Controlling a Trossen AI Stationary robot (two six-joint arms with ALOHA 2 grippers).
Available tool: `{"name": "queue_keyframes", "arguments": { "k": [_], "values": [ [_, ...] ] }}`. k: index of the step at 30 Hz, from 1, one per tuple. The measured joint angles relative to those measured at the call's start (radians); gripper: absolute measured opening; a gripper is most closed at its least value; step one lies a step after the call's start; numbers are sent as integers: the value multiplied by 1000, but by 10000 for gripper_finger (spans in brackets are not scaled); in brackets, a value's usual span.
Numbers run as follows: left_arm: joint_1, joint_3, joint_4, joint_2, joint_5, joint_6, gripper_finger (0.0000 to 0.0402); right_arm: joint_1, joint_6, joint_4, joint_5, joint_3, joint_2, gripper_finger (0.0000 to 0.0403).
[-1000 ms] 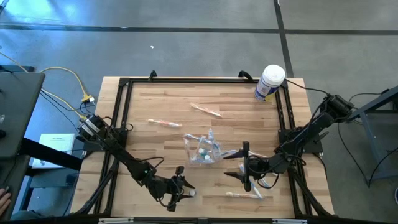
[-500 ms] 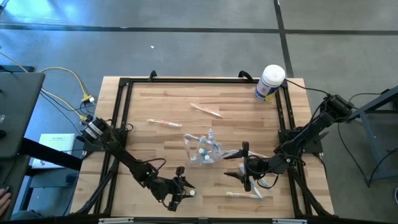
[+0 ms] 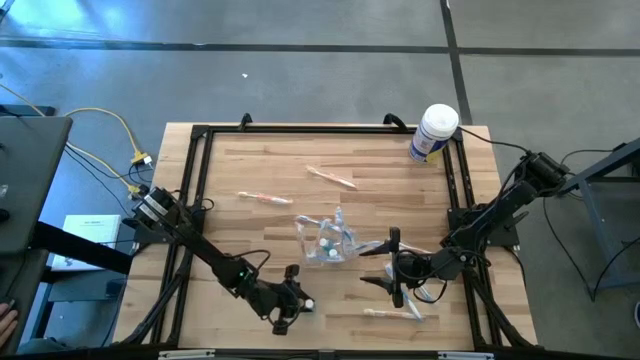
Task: Pick & Place toothbrushing station
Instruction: Put the blue mouthwash into the transparent organizer
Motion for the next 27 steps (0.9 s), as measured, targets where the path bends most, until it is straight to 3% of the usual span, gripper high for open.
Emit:
{"name": "queue_keyframes", "arguments": {
  "k": [9, 14, 21, 27],
  "values": [
    [-2, 37, 7, -7, 1, 81, 88, 5, -1, -6, 0, 0, 0, 258],
    [32, 142, -86, -31, -16, 156, 88, 40, -18, -6, 1, 0, 0, 258],
    [153, 314, -276, -21, -36, 135, 88, 80, -19, -4, 33, 0, 0, 258],
    [206, 344, -313, -19, -162, 138, 88, 120, -19, -5, 107, 0, 0, 258]
  ]
}}
